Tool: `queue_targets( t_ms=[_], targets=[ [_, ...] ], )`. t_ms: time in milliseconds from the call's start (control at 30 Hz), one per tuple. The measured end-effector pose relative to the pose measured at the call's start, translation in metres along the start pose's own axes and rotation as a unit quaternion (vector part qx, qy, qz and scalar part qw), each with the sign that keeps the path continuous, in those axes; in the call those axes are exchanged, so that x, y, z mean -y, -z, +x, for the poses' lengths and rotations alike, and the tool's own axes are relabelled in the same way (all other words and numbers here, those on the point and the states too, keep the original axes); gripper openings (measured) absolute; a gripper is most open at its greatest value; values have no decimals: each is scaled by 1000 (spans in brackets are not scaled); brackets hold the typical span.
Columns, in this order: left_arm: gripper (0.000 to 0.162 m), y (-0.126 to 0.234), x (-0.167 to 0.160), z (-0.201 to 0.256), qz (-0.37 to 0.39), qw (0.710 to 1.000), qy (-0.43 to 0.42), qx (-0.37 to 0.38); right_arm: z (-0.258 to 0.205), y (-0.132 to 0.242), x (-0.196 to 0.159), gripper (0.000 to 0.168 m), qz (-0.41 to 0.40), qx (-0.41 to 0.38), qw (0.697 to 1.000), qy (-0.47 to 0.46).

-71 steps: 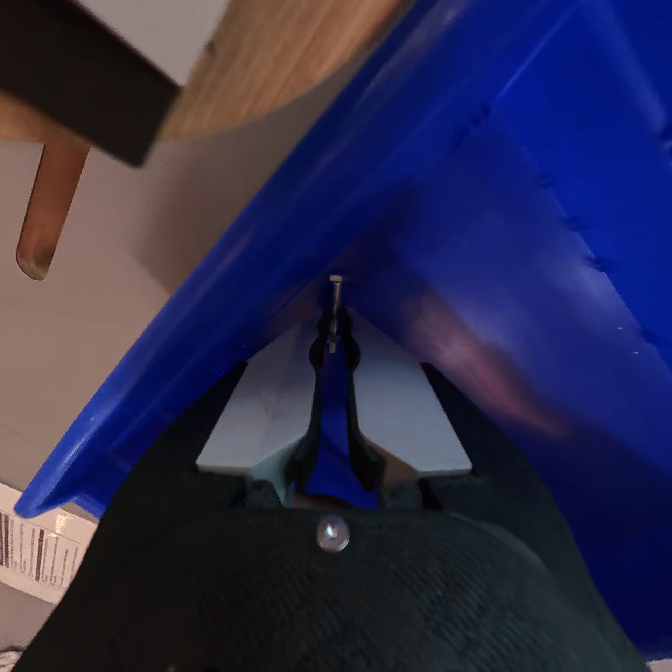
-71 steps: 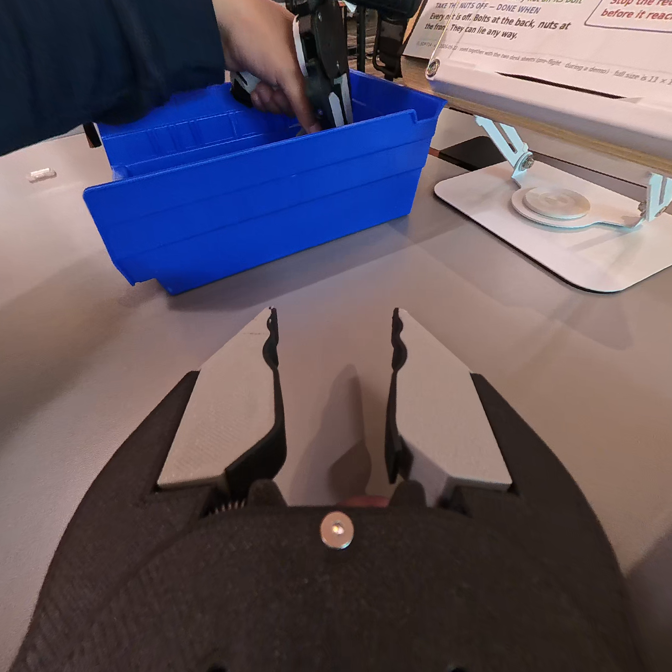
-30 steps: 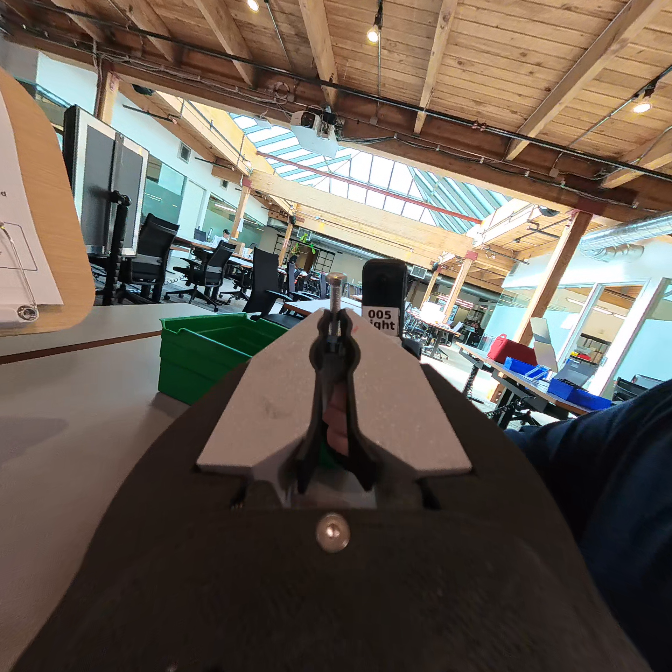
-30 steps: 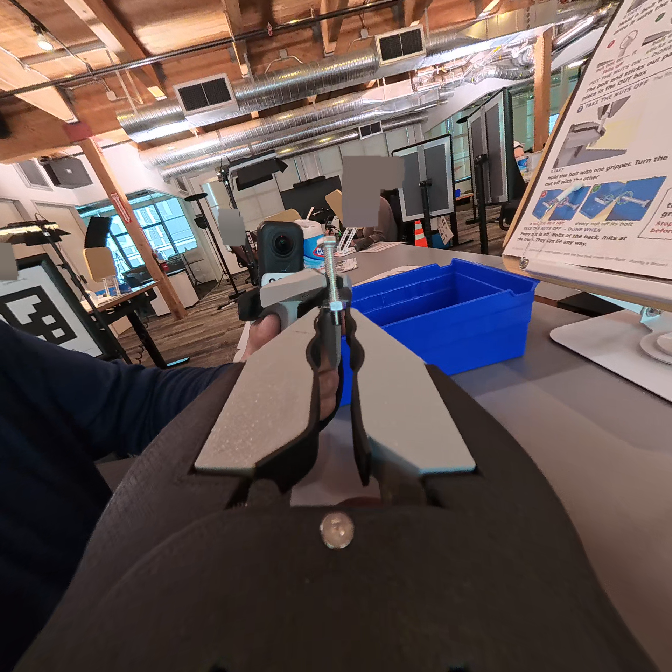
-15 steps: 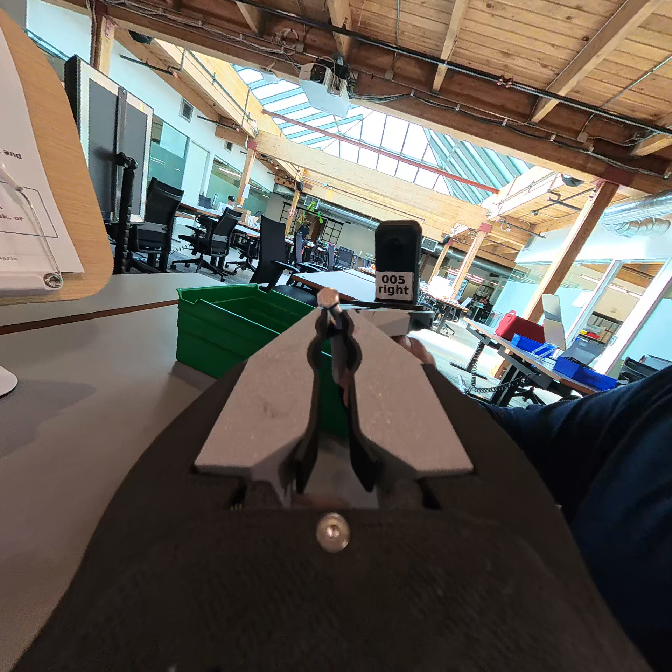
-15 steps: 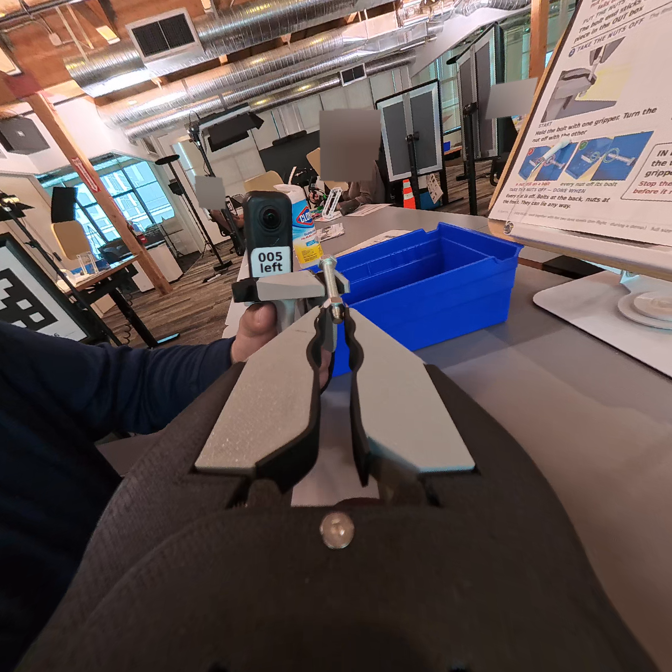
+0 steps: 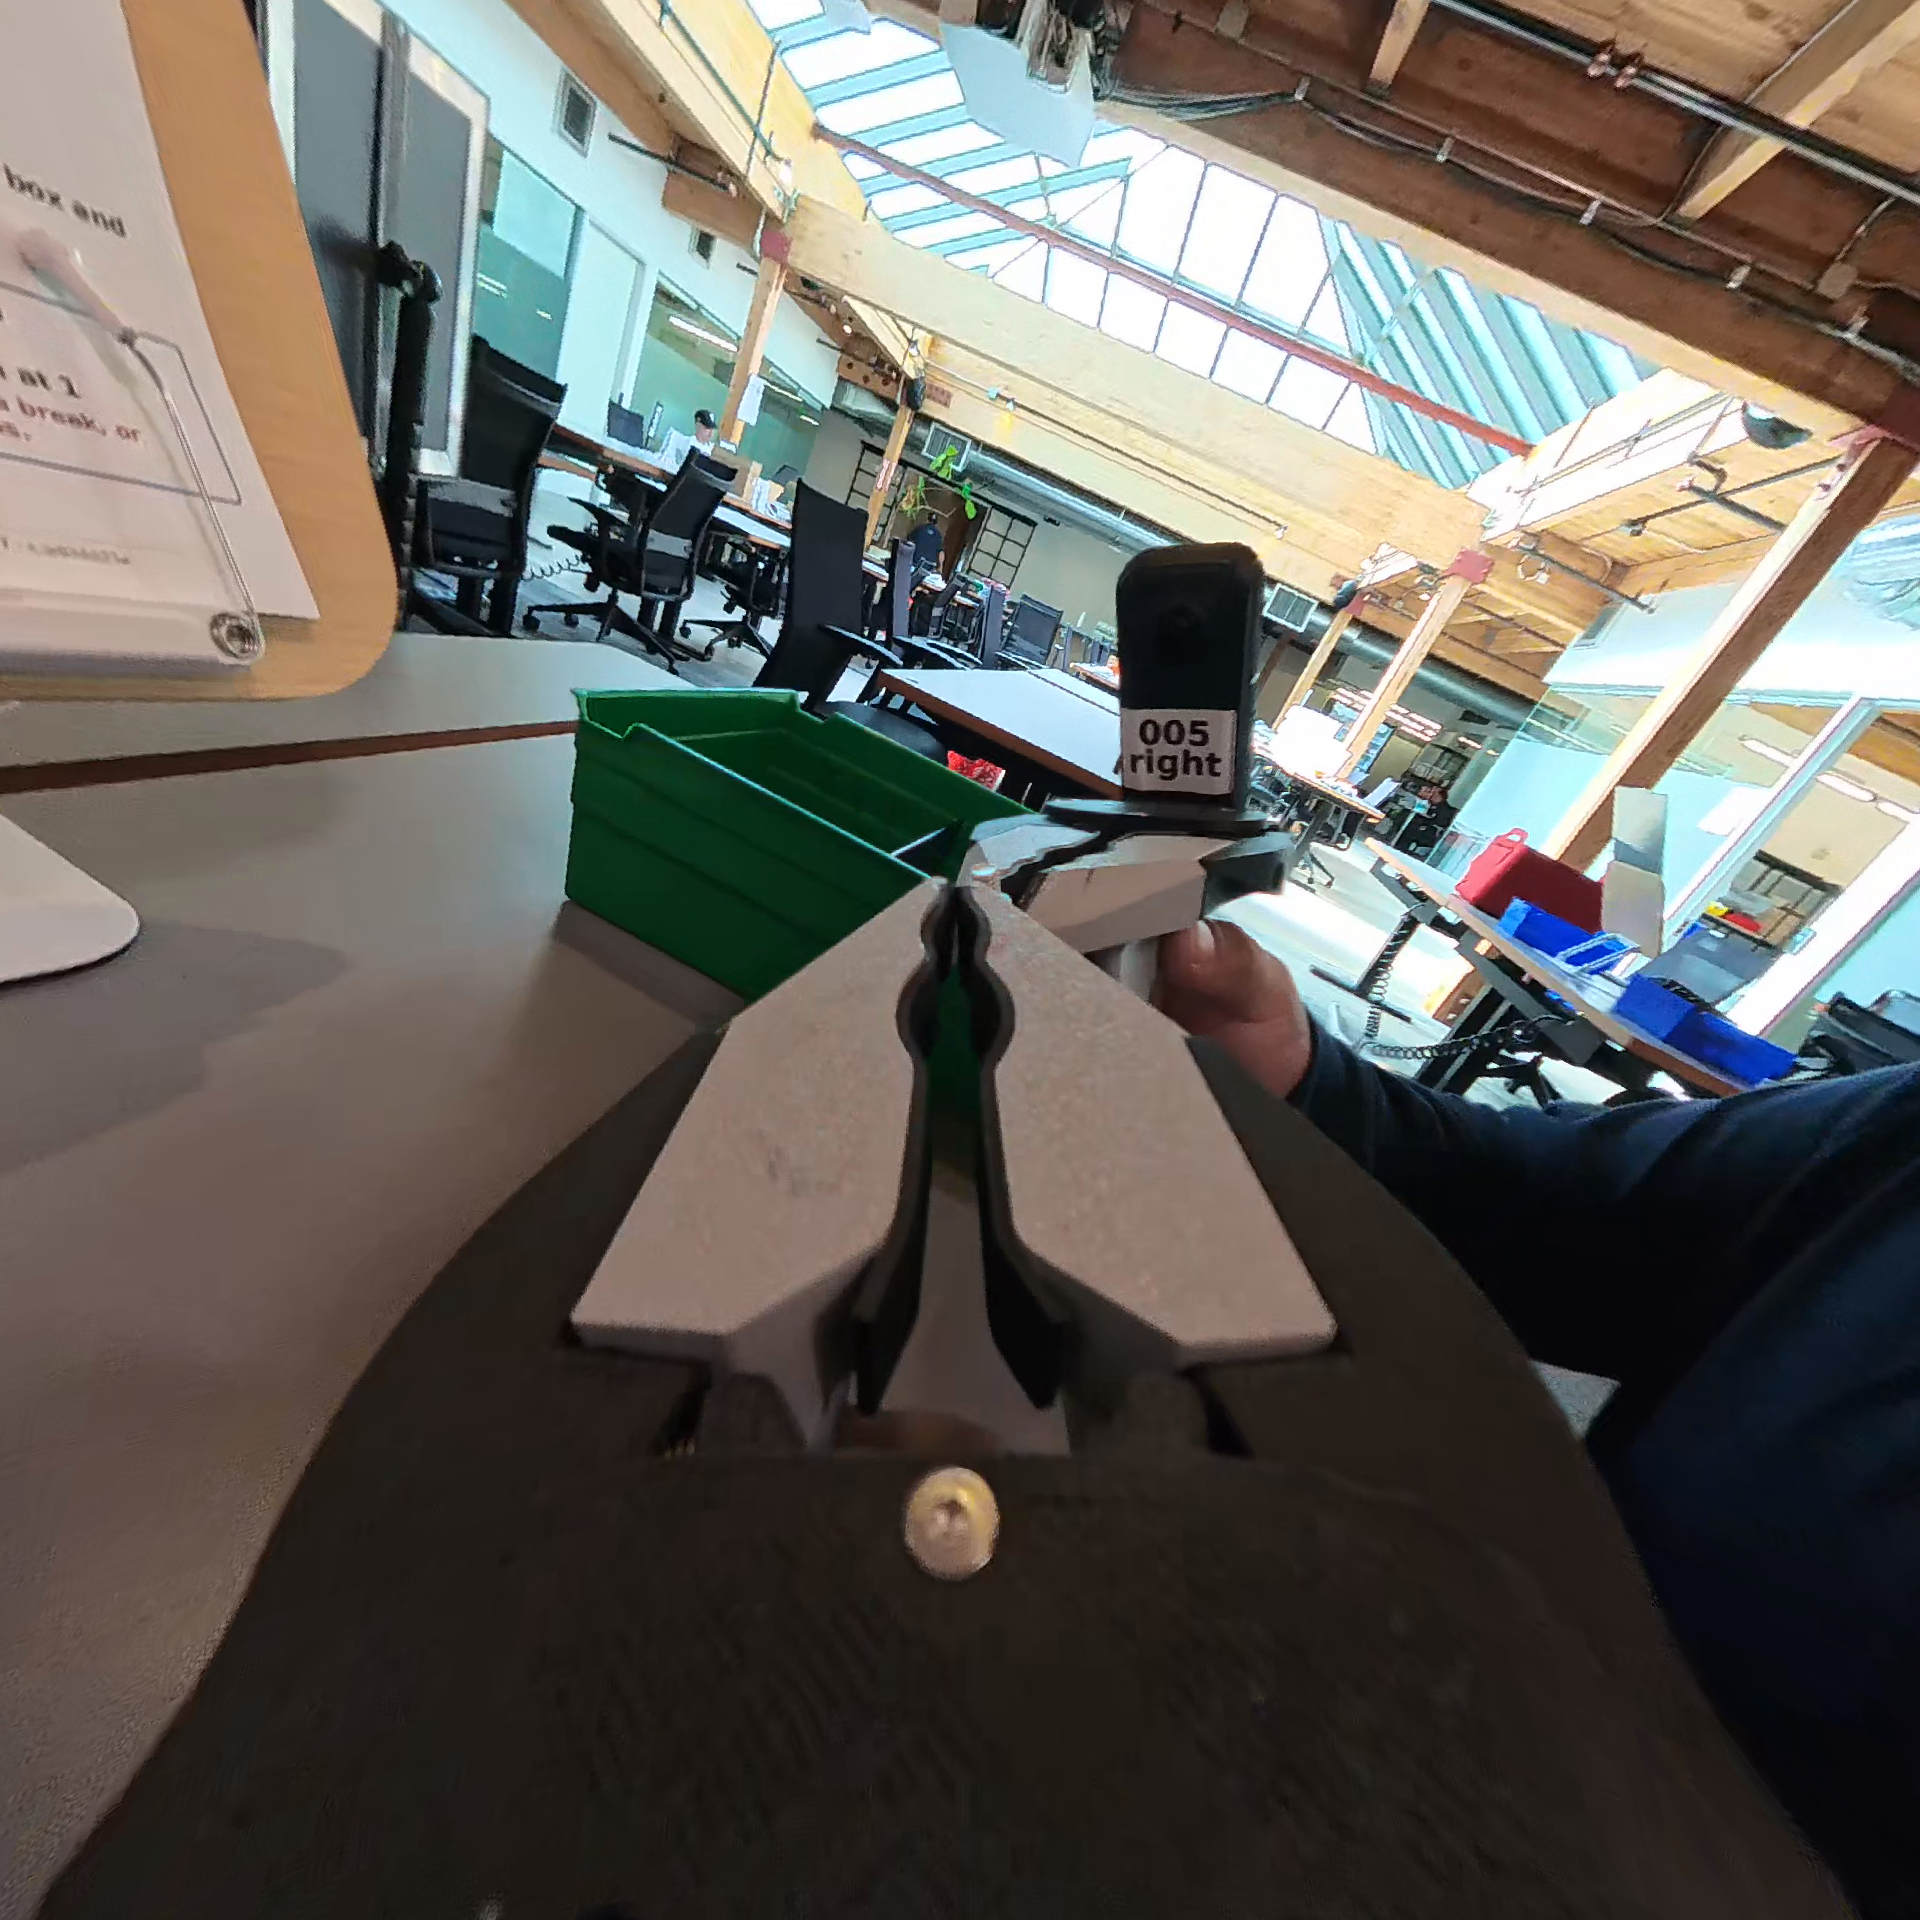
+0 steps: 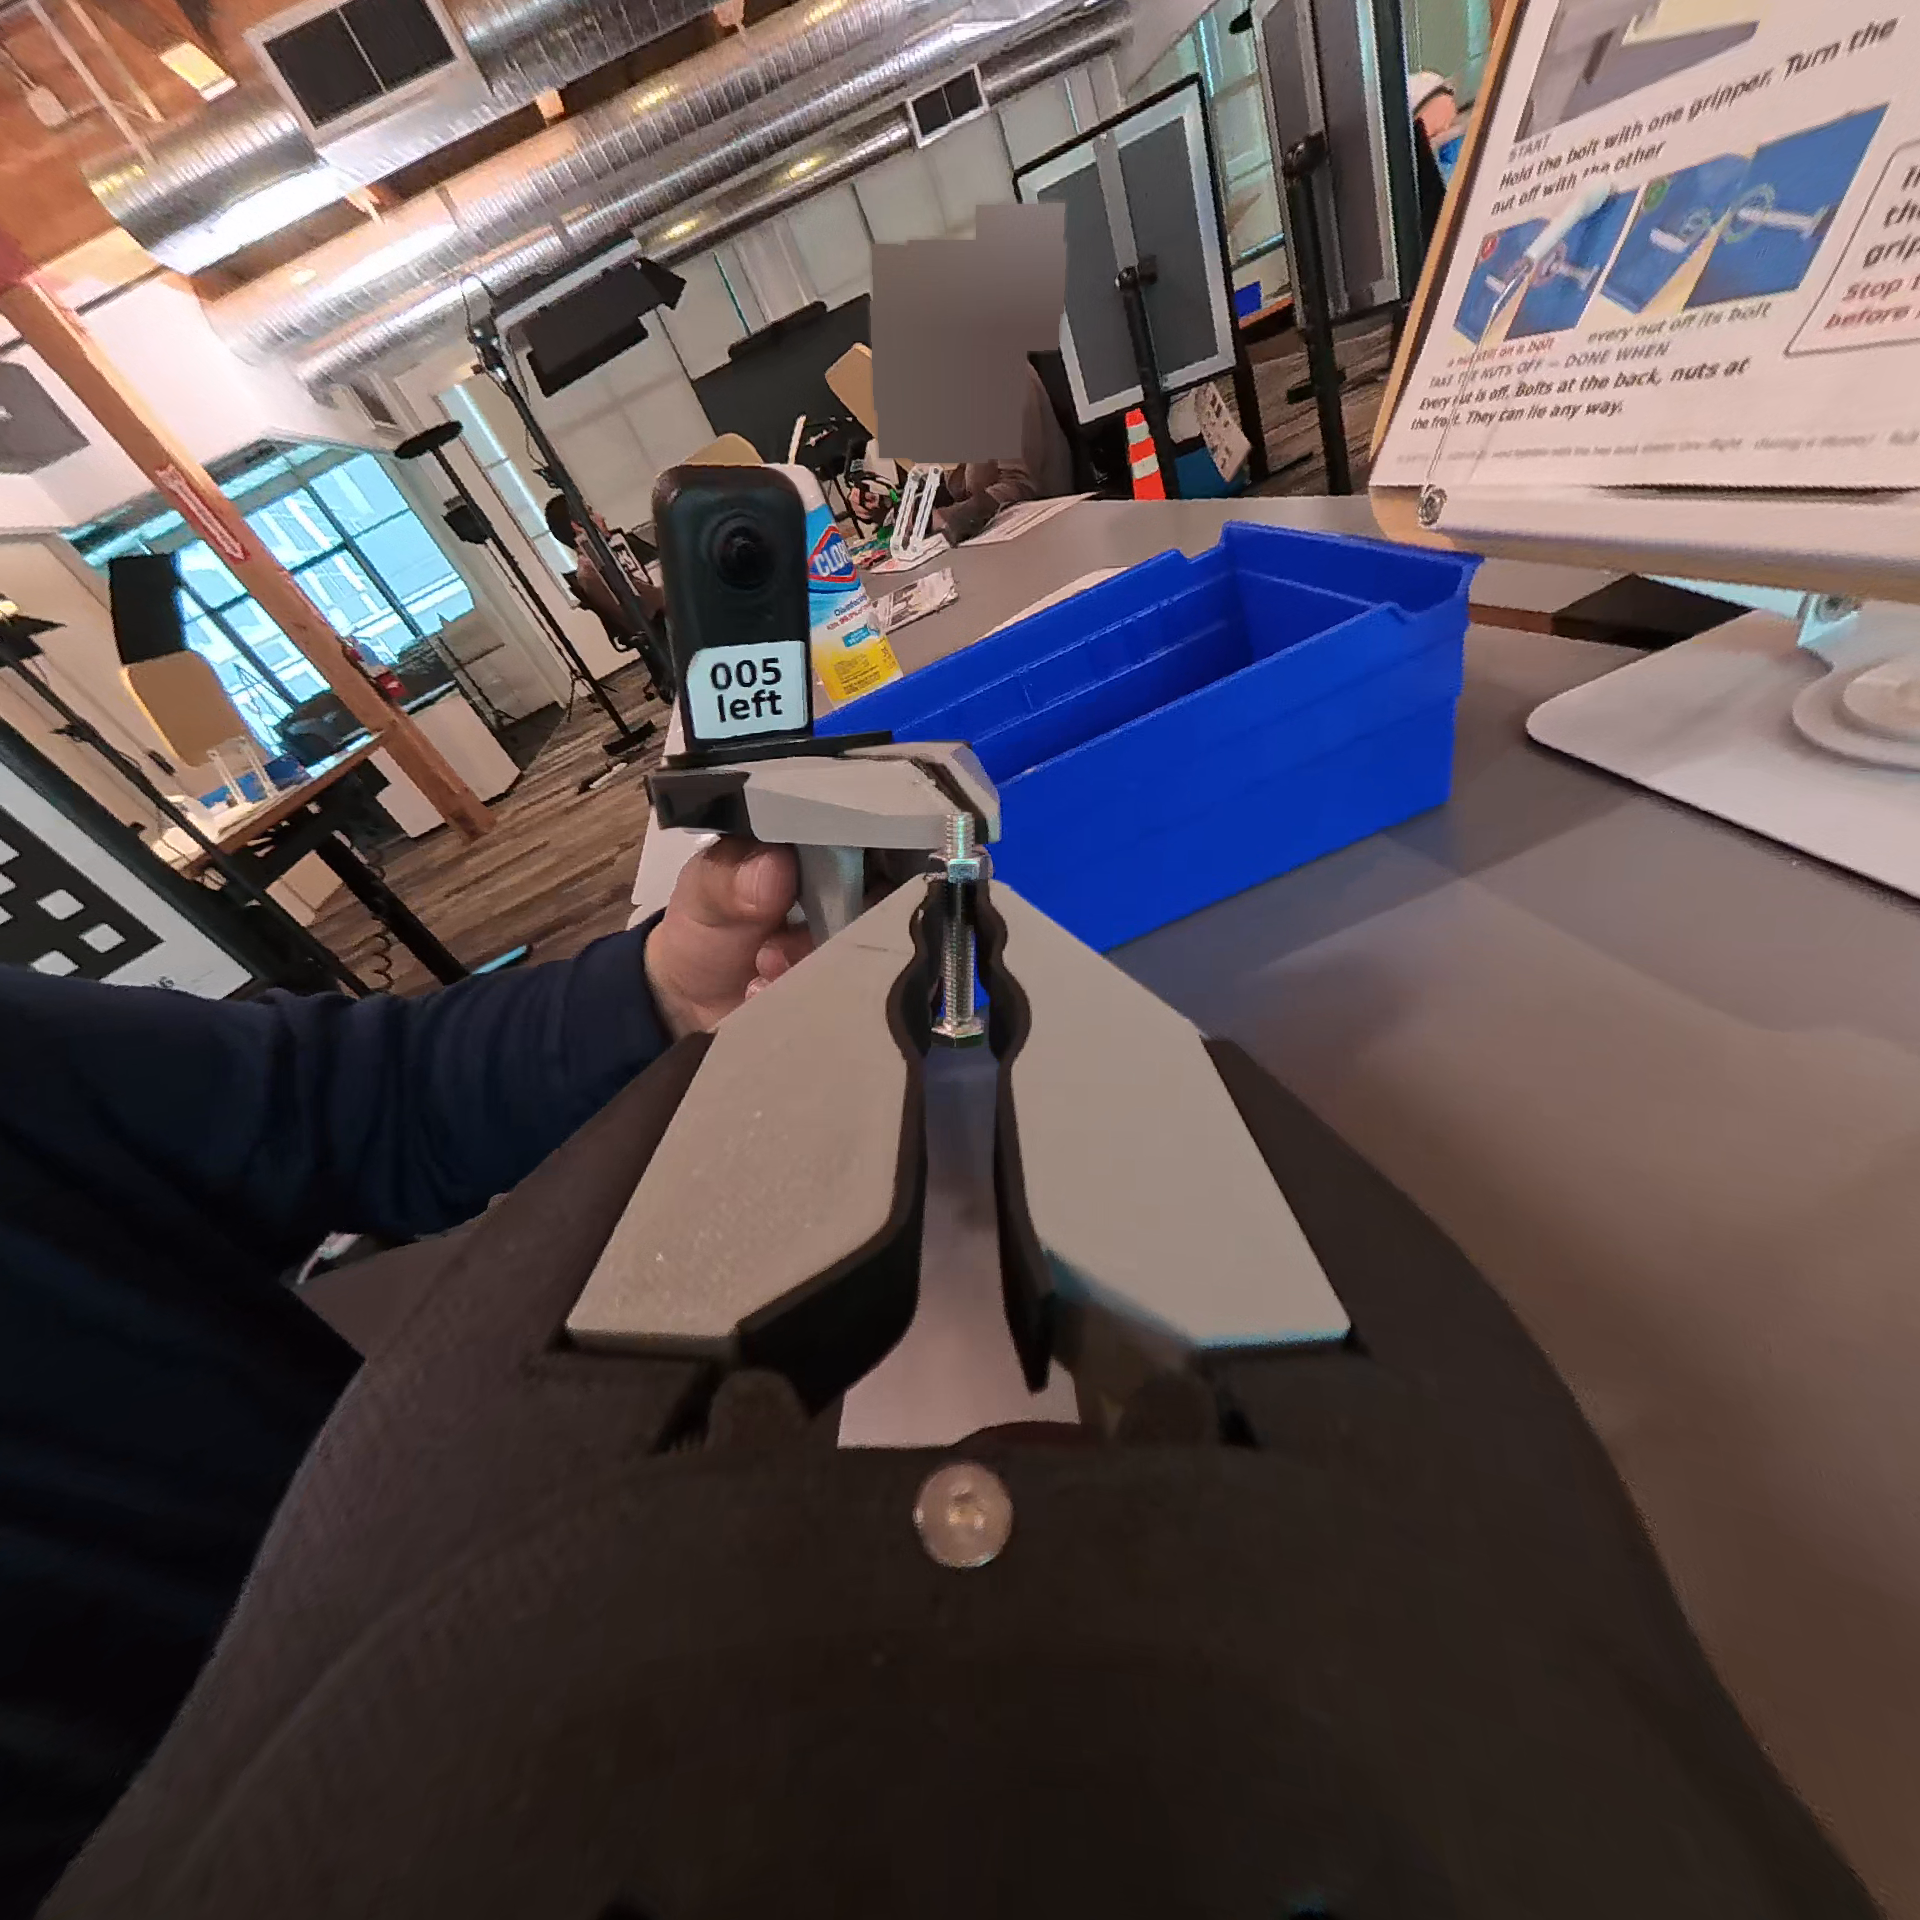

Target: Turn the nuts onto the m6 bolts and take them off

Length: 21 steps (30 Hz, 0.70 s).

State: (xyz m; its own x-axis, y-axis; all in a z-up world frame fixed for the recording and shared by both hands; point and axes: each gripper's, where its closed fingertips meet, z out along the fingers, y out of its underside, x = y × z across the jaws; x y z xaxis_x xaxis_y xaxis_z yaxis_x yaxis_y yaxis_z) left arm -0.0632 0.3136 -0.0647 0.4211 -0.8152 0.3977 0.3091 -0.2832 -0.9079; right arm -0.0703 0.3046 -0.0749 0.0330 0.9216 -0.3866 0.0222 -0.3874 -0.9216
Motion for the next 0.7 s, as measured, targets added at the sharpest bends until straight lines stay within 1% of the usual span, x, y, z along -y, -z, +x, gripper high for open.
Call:
queue_targets(
  t_ms=[67,167,267,333,433,533,667,700],
  targets=[
    [0,1,0,-2,1,1000,16,-1,1,0,0,2,5,-1,1000,-5],
    [0,5,5,-4,10,1000,10,8,-2,2,6,2,19,1,1000,2],
    [7,7,4,-2,1,1000,2,3,-5,8,17,2,49,-2,999,11],
    [17,4,-3,4,-23,1000,1,-11,-7,12,25,2,70,1,997,14],
    [23,-3,-17,17,-52,998,-1,-42,-11,14,28,2,81,14,997,11],
    [22,-8,-25,23,-60,997,-13,-47,-13,11,25,2,79,17,997,14],
    [22,-8,-21,24,-48,998,-10,-48,-15,6,20,2,70,17,997,23],
    [19,-7,-19,23,-43,998,-8,-47,-15,5,19,2,68,17,997,24]
  ],
)
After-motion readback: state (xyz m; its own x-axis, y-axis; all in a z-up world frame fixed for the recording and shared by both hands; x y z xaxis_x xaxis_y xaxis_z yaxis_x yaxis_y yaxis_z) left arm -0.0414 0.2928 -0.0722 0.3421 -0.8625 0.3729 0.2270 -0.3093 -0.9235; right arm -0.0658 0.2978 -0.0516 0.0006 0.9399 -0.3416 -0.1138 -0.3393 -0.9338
